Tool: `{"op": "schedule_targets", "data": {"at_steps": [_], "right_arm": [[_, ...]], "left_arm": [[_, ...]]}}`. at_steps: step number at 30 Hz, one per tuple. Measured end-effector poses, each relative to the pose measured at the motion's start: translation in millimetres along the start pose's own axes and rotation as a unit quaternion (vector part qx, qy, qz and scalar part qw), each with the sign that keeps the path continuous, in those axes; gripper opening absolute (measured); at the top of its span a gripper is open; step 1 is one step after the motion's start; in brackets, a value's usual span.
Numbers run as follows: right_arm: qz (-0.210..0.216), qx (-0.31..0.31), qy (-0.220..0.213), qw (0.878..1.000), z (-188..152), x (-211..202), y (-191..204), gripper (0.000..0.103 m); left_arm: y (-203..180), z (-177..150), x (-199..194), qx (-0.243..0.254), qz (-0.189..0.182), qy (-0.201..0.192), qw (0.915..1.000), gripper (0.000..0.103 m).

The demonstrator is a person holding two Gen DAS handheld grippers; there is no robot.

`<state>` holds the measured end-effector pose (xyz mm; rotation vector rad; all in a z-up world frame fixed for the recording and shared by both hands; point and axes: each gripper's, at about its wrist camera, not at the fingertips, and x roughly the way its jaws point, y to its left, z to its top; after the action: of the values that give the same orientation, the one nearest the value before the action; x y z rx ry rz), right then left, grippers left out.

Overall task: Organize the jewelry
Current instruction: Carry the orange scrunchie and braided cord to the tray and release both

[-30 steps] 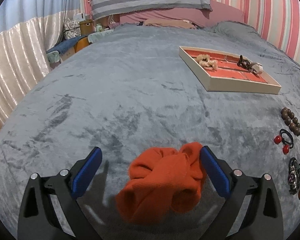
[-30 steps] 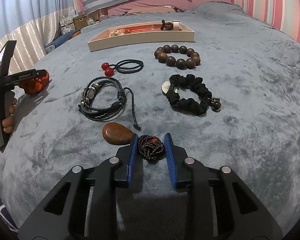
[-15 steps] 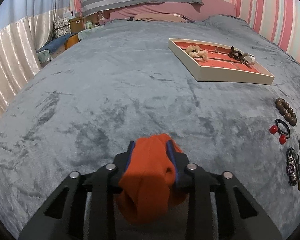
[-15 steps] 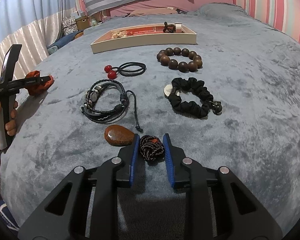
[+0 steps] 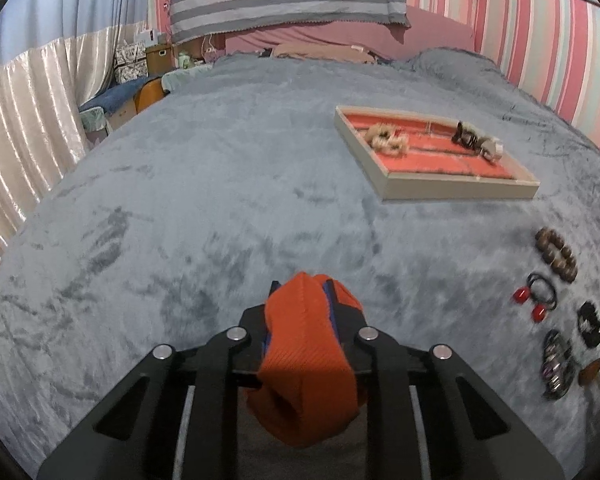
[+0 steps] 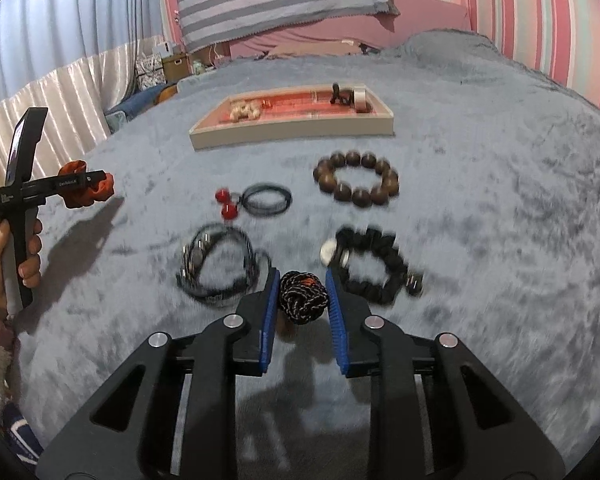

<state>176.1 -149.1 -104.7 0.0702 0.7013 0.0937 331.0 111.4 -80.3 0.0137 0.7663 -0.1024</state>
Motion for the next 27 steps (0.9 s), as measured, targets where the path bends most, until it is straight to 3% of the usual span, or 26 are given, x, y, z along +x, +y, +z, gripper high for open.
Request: {"op": "schedule_targets", "data": {"at_steps": [6,13,21,27], "right_arm": [[0.004,-0.011,-0.032,0.999,44.0,-8.2,-10.3,0.024],[0.009,-0.023,-0.070,0.997,120.8,6.9,-25.4,0.024],[0.016,-0.024,-0.077,0.997,204.7,69.0,-35.2,0.024],[0.022,-0.027,-0.072,0.997,245.8,125.9,-29.7,0.024]], "left_arm": [[-20.2,34.1,-8.8,-0.004,-0.016,-0.019,0.9997,0.021],[-53.0,87.3,3.4,-0.005,-0.040,-0.029,0.9988,0.021],[-90.1,139.2,49.0,-0.004,-0.042,-0.023,0.9988,0.021],[-110.4,167.8,94.0,-0.010,-0.042,-0.010,0.9990,0.021]]}}
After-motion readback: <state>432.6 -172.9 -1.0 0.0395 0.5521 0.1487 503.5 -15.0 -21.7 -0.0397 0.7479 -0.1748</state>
